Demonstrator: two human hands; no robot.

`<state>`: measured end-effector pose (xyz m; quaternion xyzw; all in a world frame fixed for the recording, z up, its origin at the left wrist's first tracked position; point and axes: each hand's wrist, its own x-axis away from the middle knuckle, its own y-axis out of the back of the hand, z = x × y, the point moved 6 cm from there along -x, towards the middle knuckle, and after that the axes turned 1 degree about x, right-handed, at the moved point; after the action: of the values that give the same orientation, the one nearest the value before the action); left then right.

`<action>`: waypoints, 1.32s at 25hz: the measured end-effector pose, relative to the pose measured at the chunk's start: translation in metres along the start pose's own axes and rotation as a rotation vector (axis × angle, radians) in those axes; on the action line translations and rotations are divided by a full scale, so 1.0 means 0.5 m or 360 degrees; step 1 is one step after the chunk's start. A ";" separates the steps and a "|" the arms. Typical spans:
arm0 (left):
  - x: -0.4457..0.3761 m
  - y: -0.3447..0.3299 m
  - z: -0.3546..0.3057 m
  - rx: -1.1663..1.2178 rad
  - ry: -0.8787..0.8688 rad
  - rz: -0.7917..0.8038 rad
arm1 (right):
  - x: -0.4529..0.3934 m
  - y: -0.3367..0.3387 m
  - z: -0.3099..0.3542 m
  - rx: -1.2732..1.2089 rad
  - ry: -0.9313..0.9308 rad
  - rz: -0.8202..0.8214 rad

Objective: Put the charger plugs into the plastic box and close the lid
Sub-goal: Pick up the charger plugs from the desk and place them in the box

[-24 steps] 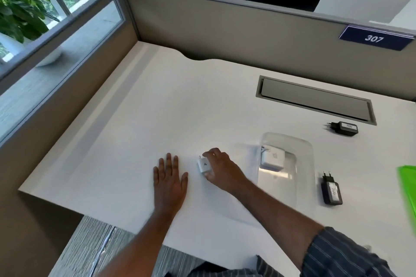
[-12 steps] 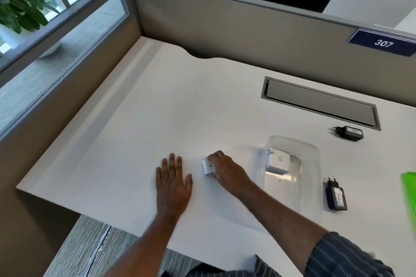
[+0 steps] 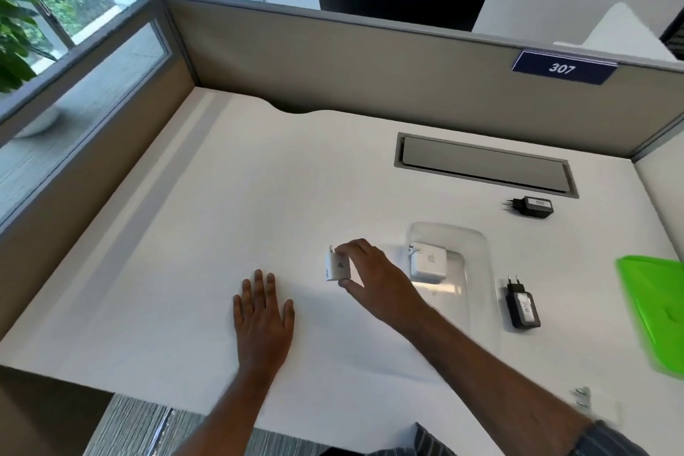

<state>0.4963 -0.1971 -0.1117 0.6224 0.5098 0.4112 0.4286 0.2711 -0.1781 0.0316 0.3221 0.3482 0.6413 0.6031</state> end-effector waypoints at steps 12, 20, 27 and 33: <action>-0.031 -0.017 -0.151 -0.0027 -0.0216 0.0146 | 0.128 0.145 -0.211 0.0095 -0.0366 -0.0306; -0.052 -0.058 -0.287 -0.0006 -0.0320 0.0274 | 0.151 0.193 -0.321 0.0799 -0.0439 -0.0140; -0.051 -0.082 -0.301 -0.0069 -0.0332 0.0169 | 0.117 0.183 -0.335 0.1299 -0.0316 0.0216; -0.052 -0.094 -0.296 -0.0060 -0.0321 0.0063 | 0.086 0.160 -0.348 0.1342 -0.0263 0.0342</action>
<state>0.3391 -0.2003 -0.1147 0.6624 0.4438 0.3643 0.4811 0.0791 -0.1478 0.0025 0.6246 0.4946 0.4742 0.3747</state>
